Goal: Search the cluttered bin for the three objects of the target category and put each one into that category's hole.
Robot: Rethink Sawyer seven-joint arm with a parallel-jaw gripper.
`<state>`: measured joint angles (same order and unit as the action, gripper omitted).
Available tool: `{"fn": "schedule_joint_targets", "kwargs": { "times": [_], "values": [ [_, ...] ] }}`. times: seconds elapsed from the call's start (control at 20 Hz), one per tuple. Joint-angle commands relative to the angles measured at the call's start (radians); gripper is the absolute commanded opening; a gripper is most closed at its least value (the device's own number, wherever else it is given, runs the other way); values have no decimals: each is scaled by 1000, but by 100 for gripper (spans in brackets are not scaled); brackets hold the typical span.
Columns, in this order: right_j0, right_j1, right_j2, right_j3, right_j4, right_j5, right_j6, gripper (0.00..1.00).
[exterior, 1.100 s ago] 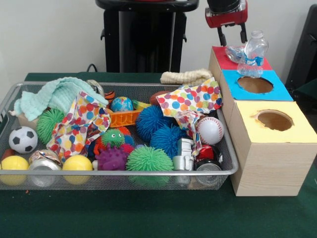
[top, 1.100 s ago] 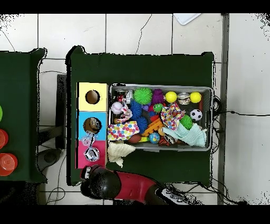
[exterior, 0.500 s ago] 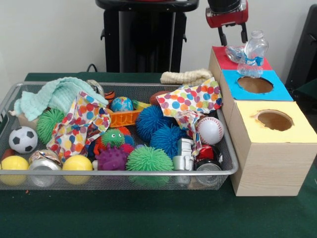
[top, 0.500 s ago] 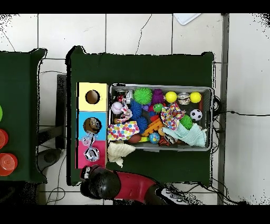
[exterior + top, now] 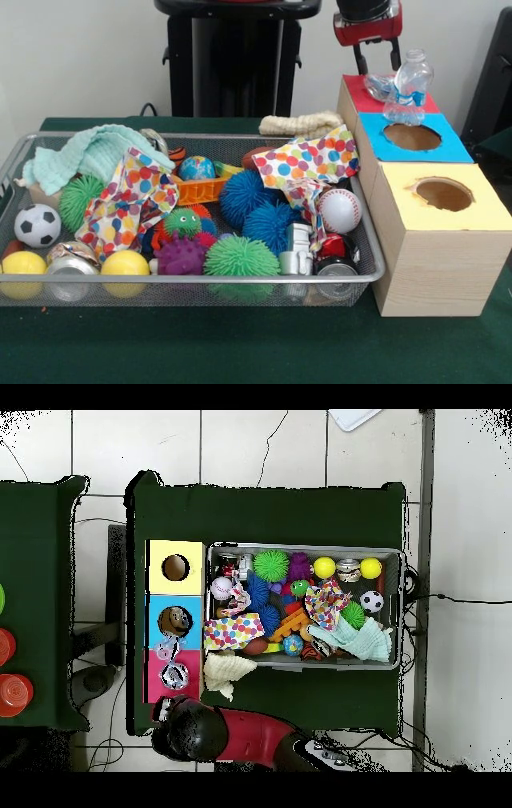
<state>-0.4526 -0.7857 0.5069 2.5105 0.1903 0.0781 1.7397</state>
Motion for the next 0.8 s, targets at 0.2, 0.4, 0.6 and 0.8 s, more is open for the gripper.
{"fn": "schedule_joint_targets", "kwargs": {
  "times": [0.2,0.4,0.6,0.8],
  "values": [
    [-14,20,40,-135,42,-69,222,100],
    [-15,1,45,-119,45,-65,232,100],
    [-10,8,39,-128,47,-60,227,100],
    [-3,-2,41,-127,54,-57,235,100]
  ]
}}
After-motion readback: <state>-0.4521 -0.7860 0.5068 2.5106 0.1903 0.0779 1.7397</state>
